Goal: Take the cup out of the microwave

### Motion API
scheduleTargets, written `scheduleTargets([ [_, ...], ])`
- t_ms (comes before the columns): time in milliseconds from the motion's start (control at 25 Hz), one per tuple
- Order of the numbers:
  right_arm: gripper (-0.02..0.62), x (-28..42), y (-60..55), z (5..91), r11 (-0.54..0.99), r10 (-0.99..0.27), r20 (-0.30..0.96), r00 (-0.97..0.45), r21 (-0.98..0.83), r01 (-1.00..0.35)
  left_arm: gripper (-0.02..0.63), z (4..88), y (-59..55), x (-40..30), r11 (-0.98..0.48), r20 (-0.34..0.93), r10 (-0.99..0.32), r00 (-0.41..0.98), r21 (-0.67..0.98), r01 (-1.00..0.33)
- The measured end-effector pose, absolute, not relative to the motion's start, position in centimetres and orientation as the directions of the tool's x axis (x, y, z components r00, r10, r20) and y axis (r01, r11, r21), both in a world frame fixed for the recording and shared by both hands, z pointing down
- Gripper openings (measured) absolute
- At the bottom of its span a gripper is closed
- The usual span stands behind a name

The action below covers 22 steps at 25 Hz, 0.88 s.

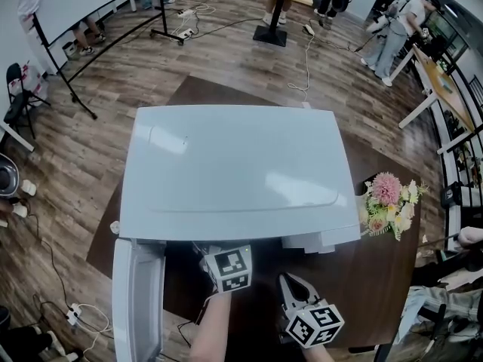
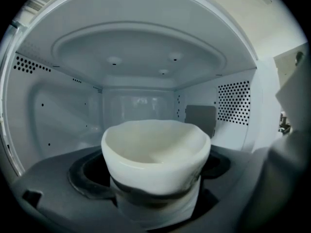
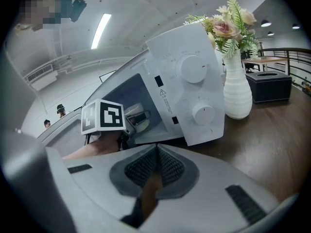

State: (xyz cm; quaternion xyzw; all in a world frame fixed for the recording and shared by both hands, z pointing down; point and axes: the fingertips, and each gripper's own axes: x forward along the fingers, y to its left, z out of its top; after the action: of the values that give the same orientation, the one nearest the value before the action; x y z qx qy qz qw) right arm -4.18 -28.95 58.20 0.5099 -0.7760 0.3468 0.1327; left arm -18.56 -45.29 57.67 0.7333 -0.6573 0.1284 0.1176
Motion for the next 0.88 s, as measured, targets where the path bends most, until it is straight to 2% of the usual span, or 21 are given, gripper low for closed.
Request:
scheduleTargets([
  [880, -0.005, -3.7, -27.8, 57.5, 0.243, -0.710, 0.554, -0.435, -0.387, -0.890, 0.506, 55.8, -42.7, -18.1, -0.157, 0.293, -0.943, 0.158, 0.024, -0.987],
])
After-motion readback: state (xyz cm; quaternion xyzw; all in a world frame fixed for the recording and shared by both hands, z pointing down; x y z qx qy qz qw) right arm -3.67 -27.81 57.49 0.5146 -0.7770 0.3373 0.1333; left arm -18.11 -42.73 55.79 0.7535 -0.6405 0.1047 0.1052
